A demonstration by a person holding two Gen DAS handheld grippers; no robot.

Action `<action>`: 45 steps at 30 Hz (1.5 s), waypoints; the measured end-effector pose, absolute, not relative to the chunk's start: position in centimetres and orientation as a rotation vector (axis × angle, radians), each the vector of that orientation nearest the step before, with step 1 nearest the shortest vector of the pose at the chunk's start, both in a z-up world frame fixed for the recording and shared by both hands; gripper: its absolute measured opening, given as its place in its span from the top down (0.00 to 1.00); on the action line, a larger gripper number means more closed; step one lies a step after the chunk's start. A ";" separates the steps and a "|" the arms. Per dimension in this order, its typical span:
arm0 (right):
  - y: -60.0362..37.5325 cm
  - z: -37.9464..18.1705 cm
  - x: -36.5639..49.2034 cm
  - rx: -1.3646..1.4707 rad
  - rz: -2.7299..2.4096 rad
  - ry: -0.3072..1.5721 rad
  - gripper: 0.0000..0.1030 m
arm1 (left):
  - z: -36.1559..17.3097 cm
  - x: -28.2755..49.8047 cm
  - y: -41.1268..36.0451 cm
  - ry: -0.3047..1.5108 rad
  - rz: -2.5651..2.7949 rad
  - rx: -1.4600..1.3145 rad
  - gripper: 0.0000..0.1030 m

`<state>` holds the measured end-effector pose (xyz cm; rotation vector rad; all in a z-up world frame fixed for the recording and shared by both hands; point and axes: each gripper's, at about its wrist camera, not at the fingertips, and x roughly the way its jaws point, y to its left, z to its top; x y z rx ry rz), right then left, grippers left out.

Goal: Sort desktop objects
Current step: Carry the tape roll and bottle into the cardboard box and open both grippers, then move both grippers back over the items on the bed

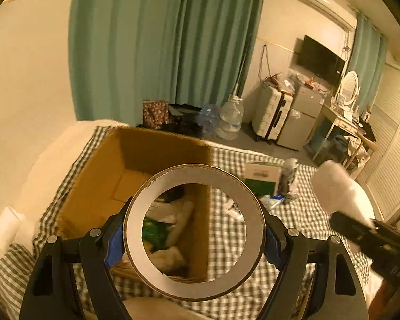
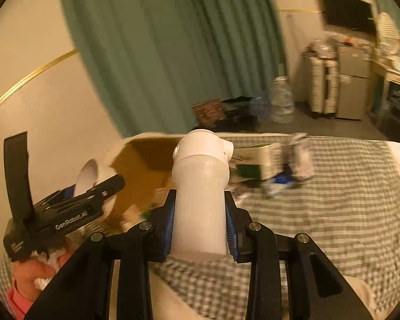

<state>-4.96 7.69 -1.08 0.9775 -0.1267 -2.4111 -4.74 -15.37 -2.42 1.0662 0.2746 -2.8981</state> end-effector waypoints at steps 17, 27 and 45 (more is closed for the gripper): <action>-5.2 -8.9 -10.6 1.147 -2.174 0.025 0.69 | -10.7 -8.4 -22.9 0.304 -2.632 1.204 0.12; -3.8 -5.6 -11.6 0.982 -2.243 -0.069 0.36 | -10.5 -8.6 -21.0 0.281 -2.662 1.305 0.06; 19.0 -4.5 -7.9 1.040 -2.668 -0.213 0.08 | -7.7 -8.4 -3.6 0.107 -2.913 1.274 0.00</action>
